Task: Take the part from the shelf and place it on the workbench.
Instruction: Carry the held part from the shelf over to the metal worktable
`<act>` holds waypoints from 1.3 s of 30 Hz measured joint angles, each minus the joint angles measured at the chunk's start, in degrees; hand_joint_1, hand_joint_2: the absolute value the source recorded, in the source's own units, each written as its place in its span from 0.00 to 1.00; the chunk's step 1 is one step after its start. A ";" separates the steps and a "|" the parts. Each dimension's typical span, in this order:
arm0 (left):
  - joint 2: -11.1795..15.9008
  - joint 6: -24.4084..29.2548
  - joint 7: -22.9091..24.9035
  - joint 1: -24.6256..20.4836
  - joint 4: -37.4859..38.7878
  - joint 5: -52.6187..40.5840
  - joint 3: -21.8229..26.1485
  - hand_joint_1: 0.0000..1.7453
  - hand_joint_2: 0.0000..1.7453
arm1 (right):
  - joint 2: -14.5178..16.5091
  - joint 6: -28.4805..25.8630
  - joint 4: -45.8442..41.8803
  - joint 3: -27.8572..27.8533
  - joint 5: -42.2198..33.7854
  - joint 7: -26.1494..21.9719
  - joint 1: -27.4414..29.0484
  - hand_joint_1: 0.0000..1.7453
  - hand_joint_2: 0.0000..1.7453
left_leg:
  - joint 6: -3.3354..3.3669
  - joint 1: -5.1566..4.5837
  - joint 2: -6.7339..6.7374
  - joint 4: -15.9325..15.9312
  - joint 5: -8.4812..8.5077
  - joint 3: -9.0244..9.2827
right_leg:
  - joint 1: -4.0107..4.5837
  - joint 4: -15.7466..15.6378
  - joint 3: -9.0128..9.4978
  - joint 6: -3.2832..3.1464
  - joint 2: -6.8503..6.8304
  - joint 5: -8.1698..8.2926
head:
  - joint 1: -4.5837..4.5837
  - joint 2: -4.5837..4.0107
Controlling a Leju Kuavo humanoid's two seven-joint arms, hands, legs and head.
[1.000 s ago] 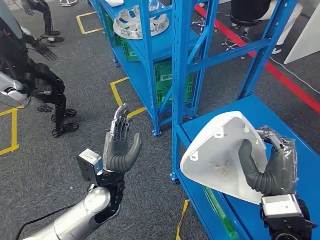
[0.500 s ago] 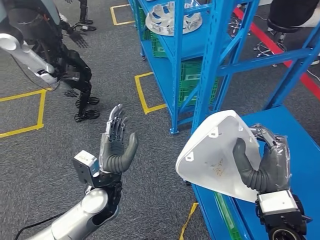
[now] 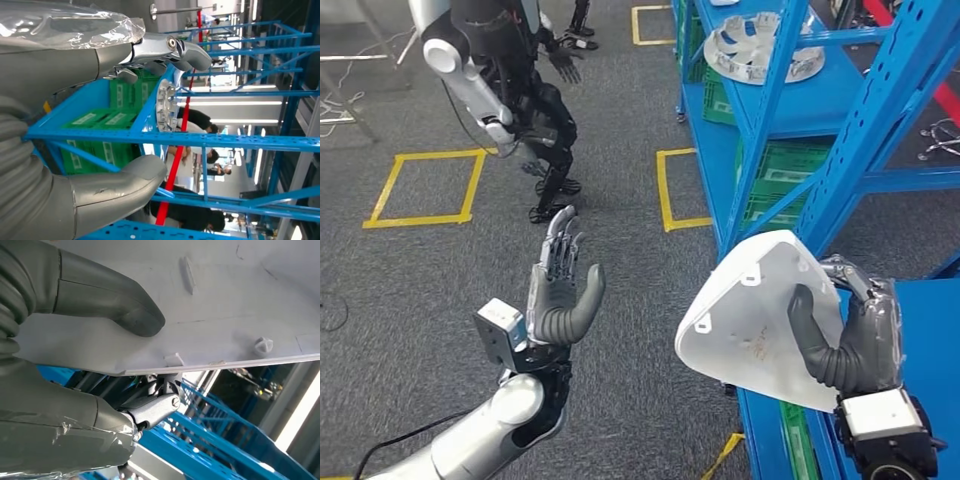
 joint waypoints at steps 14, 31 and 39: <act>-0.17 -0.54 -0.52 0.33 0.40 -0.62 -0.04 0.00 1.00 | 0.02 0.30 1.01 0.26 -2.57 -0.66 -0.66 1.00 1.00 | -1.73 0.11 11.50 1.40 0.58 -1.41 | 0.64 -2.02 2.39 -0.99 -11.10 -0.75 | -1.39 0.00; -0.31 -0.48 0.27 0.52 0.45 -0.64 -0.04 0.00 1.00 | 0.05 1.14 3.06 0.95 -3.39 -0.90 -1.33 1.00 1.00 | -0.27 0.16 0.05 -0.86 0.23 0.75 | 0.21 -1.25 0.21 -0.44 -1.35 0.96 | 0.02 0.00; -0.12 -1.01 0.72 -0.17 0.54 -0.61 -0.04 0.00 1.00 | 0.25 1.75 3.19 0.74 -2.82 -0.73 -0.89 1.00 1.00 | -2.58 0.49 7.04 15.59 -6.56 -8.42 | 0.31 -2.79 1.60 -1.87 -7.31 1.12 | -1.08 0.00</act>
